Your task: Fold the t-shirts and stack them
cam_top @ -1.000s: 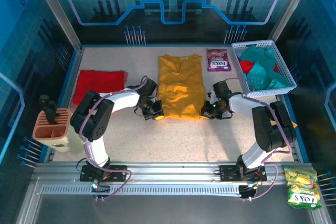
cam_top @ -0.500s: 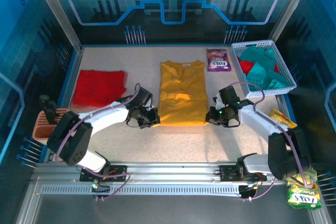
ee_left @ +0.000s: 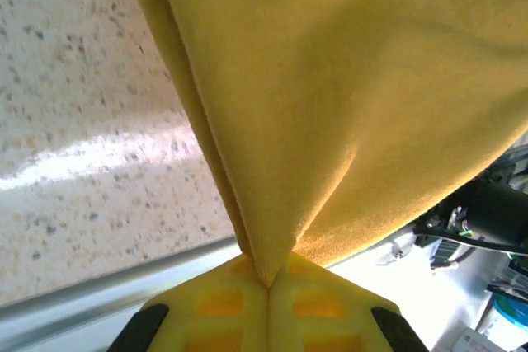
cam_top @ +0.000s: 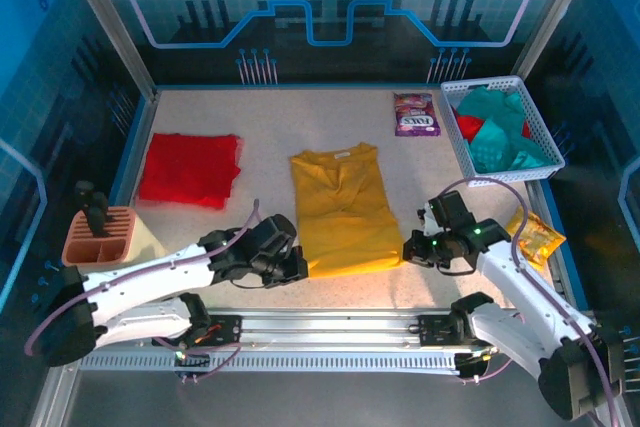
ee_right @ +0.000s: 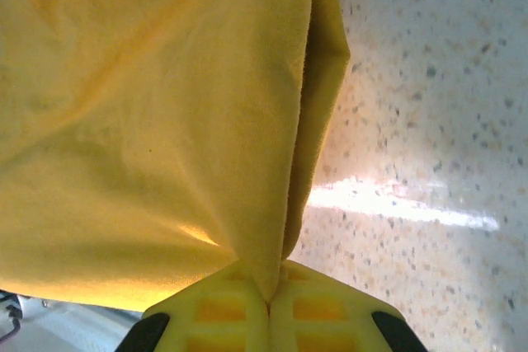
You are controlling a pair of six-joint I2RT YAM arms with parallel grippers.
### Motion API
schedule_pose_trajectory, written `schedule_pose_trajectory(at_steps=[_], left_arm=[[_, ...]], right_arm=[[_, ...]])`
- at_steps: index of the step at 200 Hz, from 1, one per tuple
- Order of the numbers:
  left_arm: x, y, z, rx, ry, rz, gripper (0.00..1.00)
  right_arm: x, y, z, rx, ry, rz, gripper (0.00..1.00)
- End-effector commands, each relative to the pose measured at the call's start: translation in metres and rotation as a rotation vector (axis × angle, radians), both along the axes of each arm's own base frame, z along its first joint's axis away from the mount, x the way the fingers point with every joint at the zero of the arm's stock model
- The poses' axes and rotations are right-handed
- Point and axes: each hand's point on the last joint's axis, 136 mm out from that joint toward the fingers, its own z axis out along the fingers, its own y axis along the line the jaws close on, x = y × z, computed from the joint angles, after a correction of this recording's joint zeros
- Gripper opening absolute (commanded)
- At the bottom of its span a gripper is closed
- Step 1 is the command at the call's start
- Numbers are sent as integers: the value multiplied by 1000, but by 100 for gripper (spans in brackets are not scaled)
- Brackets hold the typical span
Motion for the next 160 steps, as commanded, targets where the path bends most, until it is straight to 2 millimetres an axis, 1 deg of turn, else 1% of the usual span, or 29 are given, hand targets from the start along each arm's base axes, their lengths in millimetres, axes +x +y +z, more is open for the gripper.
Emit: schedule_pose_trajectory(at_steps=[1, 31, 48, 55, 58, 64, 90, 116, 136, 160], left_arm=[[-1, 14, 11, 47, 2, 88, 0], [8, 9, 45, 27, -52, 84, 0], [14, 7, 62, 19, -83, 92, 0], [18, 8, 66, 24, -96, 101, 0], [19, 8, 68, 24, -103, 100, 0], [23, 8, 71, 24, -111, 104, 0], [40, 9, 79, 11, -114, 123, 0], [60, 10, 87, 8, -158, 141, 0], [77, 15, 88, 12, -162, 156, 0], [97, 16, 97, -11, -189, 170, 0]], right_arm=[[-17, -8, 14, -19, 40, -45, 0], [-6, -8, 54, -13, -36, -56, 0], [7, -5, 74, -6, -77, -47, 0], [10, -3, 75, -10, -73, -43, 0], [15, -2, 83, -3, -93, -41, 0], [21, 1, 88, 1, -107, -36, 0], [43, 5, 92, -5, -111, -35, 0], [67, 8, 101, 29, -146, -44, 0], [82, 10, 100, 39, -136, -36, 0], [98, 14, 98, 67, -134, -34, 0]])
